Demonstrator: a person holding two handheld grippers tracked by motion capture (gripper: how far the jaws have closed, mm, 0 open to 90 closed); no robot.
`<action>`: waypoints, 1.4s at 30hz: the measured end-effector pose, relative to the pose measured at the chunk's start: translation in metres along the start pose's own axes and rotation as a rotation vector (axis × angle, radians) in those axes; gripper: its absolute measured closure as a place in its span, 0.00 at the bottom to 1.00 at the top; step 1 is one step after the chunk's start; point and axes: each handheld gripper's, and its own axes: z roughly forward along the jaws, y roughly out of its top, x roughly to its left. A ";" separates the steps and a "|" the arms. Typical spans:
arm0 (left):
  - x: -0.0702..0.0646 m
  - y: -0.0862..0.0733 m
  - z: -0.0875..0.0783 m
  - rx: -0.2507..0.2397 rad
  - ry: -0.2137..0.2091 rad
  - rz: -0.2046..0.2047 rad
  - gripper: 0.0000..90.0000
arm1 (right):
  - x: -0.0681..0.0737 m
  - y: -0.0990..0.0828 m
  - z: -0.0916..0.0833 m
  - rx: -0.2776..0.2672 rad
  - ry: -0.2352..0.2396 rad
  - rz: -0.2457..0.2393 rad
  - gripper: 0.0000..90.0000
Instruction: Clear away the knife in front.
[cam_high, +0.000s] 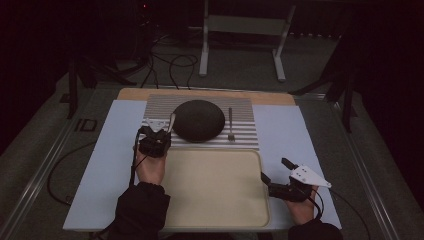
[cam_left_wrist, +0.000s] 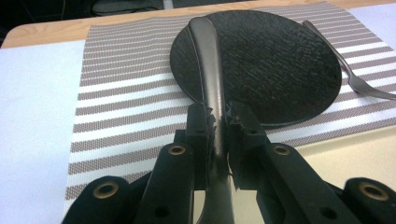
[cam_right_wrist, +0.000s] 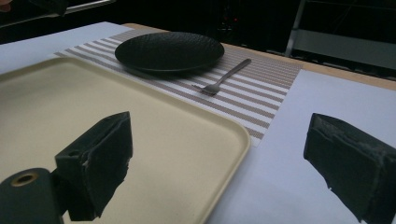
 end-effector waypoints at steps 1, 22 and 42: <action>-0.001 -0.001 -0.001 0.001 0.000 0.002 0.89 | 0.000 0.000 0.000 0.000 -0.002 -0.002 0.09; -0.011 -0.036 -0.011 -0.011 0.011 -0.011 0.89 | 0.000 0.000 0.001 0.002 0.000 -0.003 0.09; -0.007 -0.081 -0.017 0.027 0.042 -0.091 0.89 | 0.001 0.000 0.001 0.005 0.001 -0.004 0.09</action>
